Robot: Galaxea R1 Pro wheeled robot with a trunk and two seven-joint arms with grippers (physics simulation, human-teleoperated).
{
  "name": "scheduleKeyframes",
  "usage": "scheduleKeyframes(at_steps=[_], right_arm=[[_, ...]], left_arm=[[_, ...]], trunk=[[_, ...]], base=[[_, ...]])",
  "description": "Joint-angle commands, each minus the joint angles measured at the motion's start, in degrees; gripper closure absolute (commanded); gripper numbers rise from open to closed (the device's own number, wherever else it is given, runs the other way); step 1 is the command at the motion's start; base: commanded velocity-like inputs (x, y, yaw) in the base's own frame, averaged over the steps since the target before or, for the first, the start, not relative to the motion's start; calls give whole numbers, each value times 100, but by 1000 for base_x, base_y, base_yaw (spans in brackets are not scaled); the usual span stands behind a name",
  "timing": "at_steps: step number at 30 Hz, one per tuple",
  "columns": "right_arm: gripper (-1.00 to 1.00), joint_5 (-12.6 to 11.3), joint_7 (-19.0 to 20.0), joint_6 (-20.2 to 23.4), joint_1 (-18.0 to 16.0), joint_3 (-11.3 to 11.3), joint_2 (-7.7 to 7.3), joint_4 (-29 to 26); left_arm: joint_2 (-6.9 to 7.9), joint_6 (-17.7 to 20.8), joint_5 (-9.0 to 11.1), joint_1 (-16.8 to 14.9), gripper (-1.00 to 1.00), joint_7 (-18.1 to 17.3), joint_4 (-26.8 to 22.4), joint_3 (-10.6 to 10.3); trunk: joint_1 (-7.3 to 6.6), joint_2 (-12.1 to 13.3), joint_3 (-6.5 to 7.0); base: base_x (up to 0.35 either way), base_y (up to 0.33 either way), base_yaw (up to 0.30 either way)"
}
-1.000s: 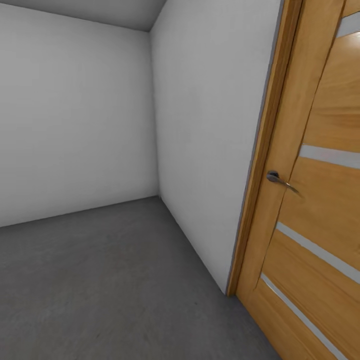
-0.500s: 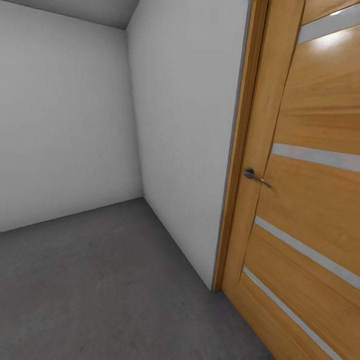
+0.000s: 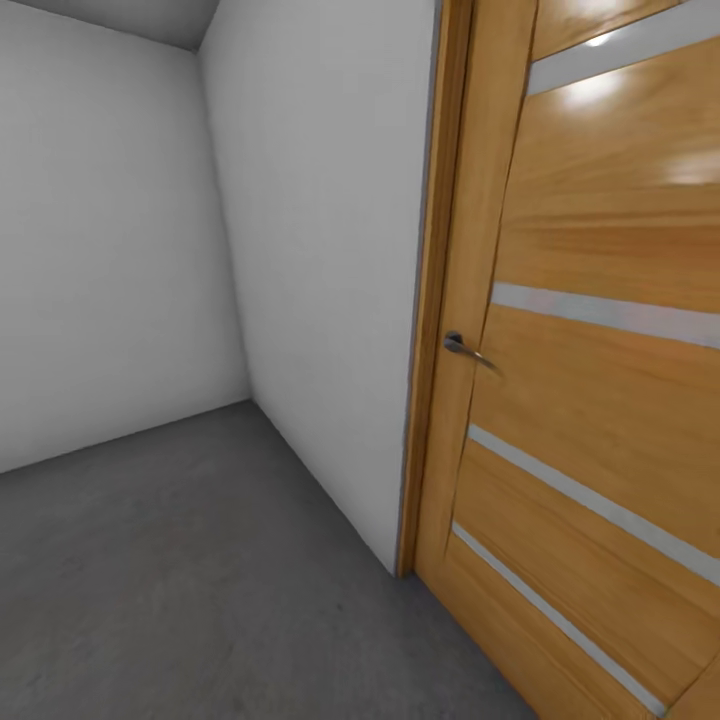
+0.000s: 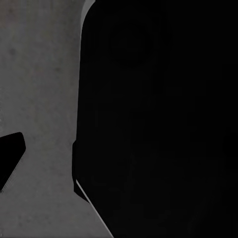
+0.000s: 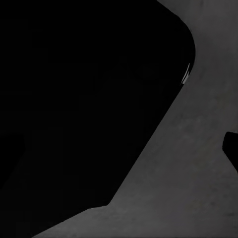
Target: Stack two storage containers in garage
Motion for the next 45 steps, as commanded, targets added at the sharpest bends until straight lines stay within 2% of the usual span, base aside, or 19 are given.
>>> scheduleKeyframes(at_steps=[1,45], right_arm=[[-100,-23,1,-17,-3,27,0,4],[-100,-32,1,-17,-3,27,-1,4]], left_arm=[[0,-3,57,-1,-100,4,-2,3],[0,-3,57,-1,-100,4,-2,6]], trunk=[[0,-3,-5],[0,-3,-5]], base=[[0,0,-242],[0,0,-242]])
